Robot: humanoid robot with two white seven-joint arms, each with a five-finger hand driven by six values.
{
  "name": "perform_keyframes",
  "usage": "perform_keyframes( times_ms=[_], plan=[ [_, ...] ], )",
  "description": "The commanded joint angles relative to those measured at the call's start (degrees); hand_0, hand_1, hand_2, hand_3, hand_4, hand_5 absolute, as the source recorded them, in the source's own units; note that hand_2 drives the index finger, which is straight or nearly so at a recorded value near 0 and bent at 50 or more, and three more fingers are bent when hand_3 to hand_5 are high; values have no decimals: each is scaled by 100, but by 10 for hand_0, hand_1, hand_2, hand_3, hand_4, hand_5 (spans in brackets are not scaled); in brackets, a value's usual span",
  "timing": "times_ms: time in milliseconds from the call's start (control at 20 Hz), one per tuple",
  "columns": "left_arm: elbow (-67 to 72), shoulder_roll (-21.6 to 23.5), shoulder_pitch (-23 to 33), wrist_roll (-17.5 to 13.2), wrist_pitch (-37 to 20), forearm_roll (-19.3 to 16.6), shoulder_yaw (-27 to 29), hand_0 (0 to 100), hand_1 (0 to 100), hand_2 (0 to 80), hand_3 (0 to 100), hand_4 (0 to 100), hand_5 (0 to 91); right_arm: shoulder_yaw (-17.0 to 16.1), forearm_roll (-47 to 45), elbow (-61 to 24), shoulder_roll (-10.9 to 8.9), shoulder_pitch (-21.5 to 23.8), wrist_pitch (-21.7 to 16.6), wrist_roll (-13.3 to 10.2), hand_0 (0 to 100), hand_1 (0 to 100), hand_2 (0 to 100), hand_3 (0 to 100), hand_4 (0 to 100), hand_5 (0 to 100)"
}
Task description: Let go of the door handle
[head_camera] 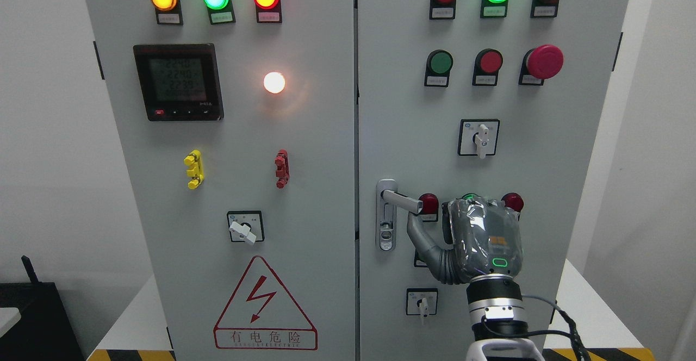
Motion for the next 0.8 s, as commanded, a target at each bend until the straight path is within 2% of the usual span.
perform_keyframes(
  times_ms=[0,551,752],
  plan=[
    [97,0,-2,5,5,0,62,120,389,0,0,0,0,-36,0,-24,-7,-19,7,2,422,79,993,1000,1000,978],
    [97,0,-2,5,5,0,62,120,389,0,0,0,0,8,-9,-111,2,122,-19,-7,424,78,991,1000,1000,978],
    [97,0,-2,5,5,0,62,120,389,0,0,0,0,34,-18,-278,-7,394,-54,-33,424,78,991,1000,1000,978]
  ],
)
